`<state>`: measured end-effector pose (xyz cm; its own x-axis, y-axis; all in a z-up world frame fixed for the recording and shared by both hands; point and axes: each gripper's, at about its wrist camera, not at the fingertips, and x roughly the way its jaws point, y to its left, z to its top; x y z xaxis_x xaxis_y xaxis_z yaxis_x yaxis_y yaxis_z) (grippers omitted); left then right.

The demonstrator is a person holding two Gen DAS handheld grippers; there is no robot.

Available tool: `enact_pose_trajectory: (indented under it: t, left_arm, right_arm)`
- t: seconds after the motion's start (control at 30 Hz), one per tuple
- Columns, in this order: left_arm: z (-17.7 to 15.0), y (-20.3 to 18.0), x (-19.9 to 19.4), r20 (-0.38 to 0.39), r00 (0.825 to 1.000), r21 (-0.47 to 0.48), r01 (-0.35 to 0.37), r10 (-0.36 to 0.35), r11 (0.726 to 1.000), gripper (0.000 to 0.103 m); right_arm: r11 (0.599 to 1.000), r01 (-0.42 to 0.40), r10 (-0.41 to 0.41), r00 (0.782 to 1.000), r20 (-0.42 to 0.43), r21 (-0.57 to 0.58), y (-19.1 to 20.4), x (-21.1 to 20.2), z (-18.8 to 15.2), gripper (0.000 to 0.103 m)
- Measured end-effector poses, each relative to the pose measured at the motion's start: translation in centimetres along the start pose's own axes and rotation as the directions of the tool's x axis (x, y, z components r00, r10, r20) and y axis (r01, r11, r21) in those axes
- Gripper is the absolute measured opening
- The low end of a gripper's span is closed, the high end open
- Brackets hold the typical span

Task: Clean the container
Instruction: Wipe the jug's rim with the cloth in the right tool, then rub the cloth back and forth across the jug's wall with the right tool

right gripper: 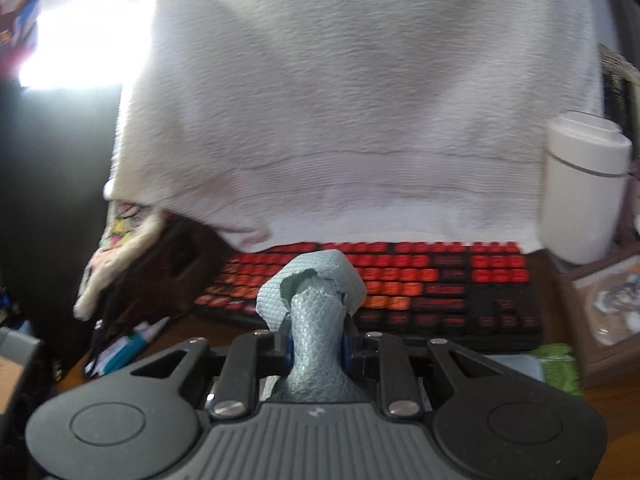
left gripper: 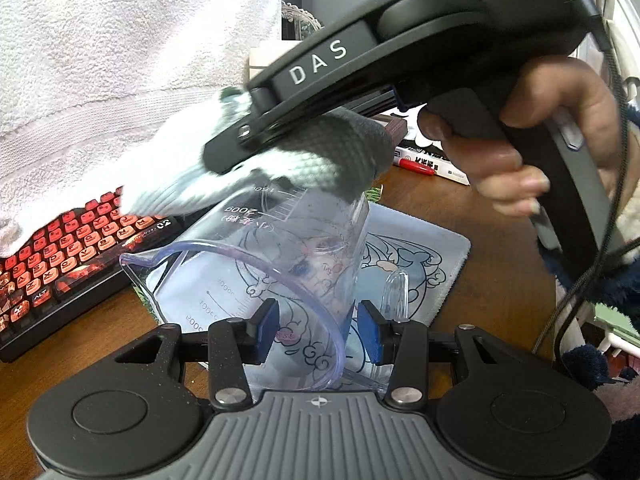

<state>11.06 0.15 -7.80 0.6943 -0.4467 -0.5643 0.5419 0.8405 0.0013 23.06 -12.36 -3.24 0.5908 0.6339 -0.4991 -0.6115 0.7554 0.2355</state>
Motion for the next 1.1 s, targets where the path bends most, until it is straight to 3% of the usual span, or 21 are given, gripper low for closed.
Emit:
enact_pose_trajectory:
  t: [0.17,0.53,0.73,0.97,1.1]
  left_arm:
    - [0.0,0.6,0.0,-0.001,1.0,0.003,-0.002,0.002,1.0,0.043]
    - [0.0,0.4,0.4,-0.001,1.0,0.005,-0.003,0.003,1.0,0.043]
    - [0.1,0.2,0.5,-0.001,1.0,0.003,-0.001,0.001,1.0,0.043]
    - [-0.2,0.3,0.7,0.0,1.0,0.003,-0.001,0.001,1.0,0.043]
    - [-0.3,0.6,0.4,-0.001,1.0,0.004,-0.002,0.002,1.0,0.043]
  right_arm:
    - [0.999,0.003,-0.004,1.0,0.024,0.043,-1.2,-0.4,-0.3,0.02]
    - [0.995,-0.086,0.089,0.993,0.077,-0.043,3.5,-2.3,-2.9,0.02]
    - [0.991,-0.124,0.128,0.986,0.107,-0.041,3.1,-3.2,-3.6,0.02]
    - [1.0,0.016,-0.013,0.987,0.158,-0.016,0.3,-3.9,-3.7,0.02]
    - [1.0,0.022,-0.025,0.983,0.179,0.019,-0.4,-4.4,-4.2,0.02]
